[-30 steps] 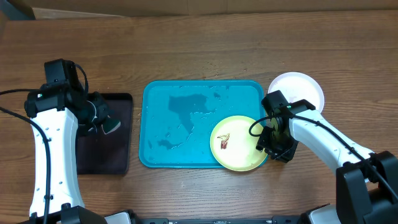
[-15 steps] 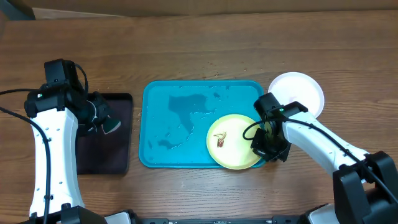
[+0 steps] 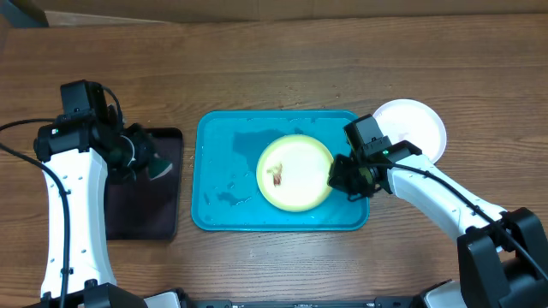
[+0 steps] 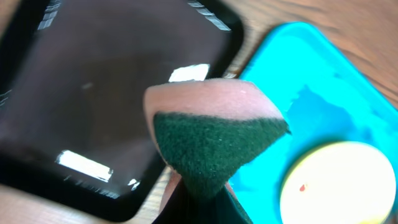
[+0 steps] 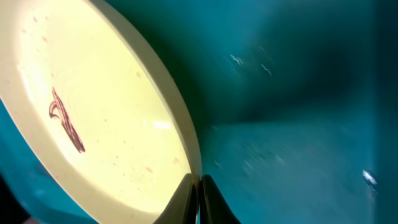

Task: Clean dirty plates on tray and stack at the side
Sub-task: 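Grasp the yellow plate's rim with the right gripper and pull it to tray center, then scrub the yellow plate with the sponge in the left gripper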

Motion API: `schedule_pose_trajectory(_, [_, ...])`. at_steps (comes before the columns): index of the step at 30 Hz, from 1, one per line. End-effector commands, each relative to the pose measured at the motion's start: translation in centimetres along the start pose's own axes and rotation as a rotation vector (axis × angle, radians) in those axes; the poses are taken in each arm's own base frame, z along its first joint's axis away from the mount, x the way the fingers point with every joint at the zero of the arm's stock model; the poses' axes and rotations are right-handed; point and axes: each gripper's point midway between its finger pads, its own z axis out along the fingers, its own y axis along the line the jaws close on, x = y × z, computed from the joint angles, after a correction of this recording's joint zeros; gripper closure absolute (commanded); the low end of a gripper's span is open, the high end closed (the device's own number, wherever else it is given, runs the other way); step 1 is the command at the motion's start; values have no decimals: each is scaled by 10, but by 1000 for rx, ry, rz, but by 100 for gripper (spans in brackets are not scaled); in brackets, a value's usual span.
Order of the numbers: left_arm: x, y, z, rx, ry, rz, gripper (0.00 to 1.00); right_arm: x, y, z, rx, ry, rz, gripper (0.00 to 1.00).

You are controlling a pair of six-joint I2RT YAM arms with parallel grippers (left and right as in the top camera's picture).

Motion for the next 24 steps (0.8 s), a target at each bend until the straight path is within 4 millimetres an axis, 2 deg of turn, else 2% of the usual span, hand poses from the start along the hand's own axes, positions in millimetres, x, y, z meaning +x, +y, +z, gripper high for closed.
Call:
schedule_pose_trajectory(1, [15,-43,-3,185,49,144,96,-12,23,0,-95,-45,-14,96])
schedule_pose_trajectory(3, [21,-60,-2,223,59,188,96,-25,33,-1,-133,-95,-9,96])
schedule_pose_trajectory(5, [30,-77,-1,244,65,247,96,-30,33,1,-129,-117,-3,96])
schedule_pose_trajectory(11, [55,-132,9,306,73,375,96,-17,22,28,-75,-48,0,96])
schedule_pose_trajectory(13, [65,-153,18,323,88,383,96,-10,25,37,-87,-17,-9,96])
schedule_pose_trajectory(18, [92,-190,57,334,161,422,96,-8,29,39,-100,-7,-21,96])
schedule_pose_trajectory(24, [130,-209,121,287,286,452,96,-8,28,39,-95,-11,-22,96])
